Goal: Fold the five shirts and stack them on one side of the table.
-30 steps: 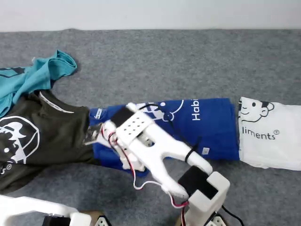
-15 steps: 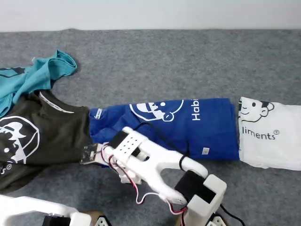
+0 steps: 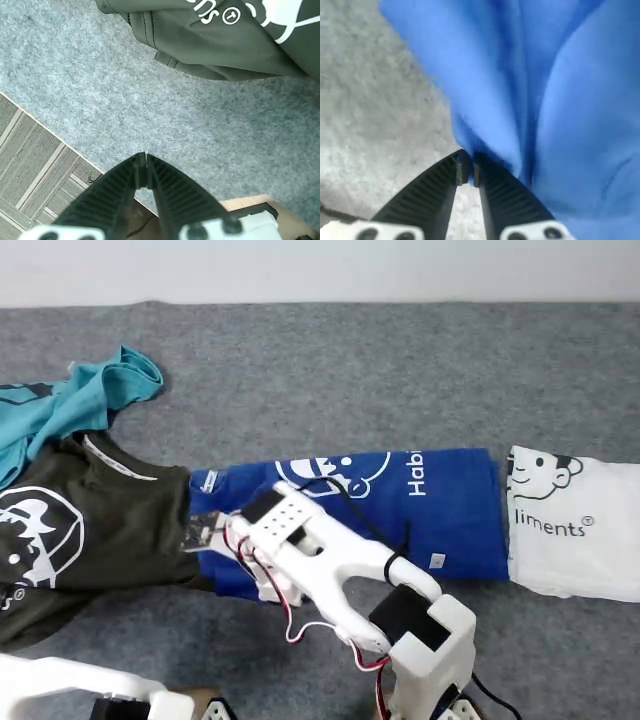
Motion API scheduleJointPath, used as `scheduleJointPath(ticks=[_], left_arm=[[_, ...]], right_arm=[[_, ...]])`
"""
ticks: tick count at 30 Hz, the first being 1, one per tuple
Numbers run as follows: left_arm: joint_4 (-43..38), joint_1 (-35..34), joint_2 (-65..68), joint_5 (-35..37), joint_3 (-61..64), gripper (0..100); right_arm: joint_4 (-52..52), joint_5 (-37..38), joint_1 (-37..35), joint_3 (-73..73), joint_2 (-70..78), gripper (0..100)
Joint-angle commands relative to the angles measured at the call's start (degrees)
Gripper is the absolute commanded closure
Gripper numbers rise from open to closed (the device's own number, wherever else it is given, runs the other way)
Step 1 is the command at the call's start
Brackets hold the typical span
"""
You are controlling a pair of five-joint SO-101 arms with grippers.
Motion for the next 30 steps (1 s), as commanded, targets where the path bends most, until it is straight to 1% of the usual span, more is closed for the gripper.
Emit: scheduleJointPath(ticks=[1, 5, 9, 15, 20, 21, 24, 28, 30], left_arm=[[0.7, 0.09, -1.41, 0.18, -1.63, 100], [0.7, 0.09, -1.41, 0.18, -1.63, 100], [0.7, 0.18, -1.32, 0.18, -1.54, 100], [0.44, 0.18, -1.23, 0.18, -1.54, 100], [0.26, 0.26, -1.23, 0.18, -1.54, 100], [0.26, 0.26, -1.23, 0.18, -1.54, 100], [0.26, 0.26, -1.23, 0.18, -1.54, 100], [0.26, 0.26, -1.23, 0.18, -1.54, 100], [0.26, 0.26, -1.23, 0.18, -1.54, 100]], right_arm=[[5.76, 0.0, 1.1, -8.35, -0.13, 98.8], [12.09, 0.0, 2.86, -16.97, -0.13, 98.8], [14.37, -0.35, 7.6, -23.56, 0.22, 98.8], [11.65, -0.35, 13.85, -24.62, 1.01, 98.8], [7.25, -0.62, 18.51, -24.97, 7.16, 98.6], [6.2, -1.67, 19.38, -24.97, 8.57, 98.3], [4.26, -4.92, 21.49, -25.23, 11.74, 93.3], [6.29, -8.18, 22.29, -29.1, 13.14, 83.3], [8.13, -8.7, 22.2, -32.18, 13.14, 81.7]])
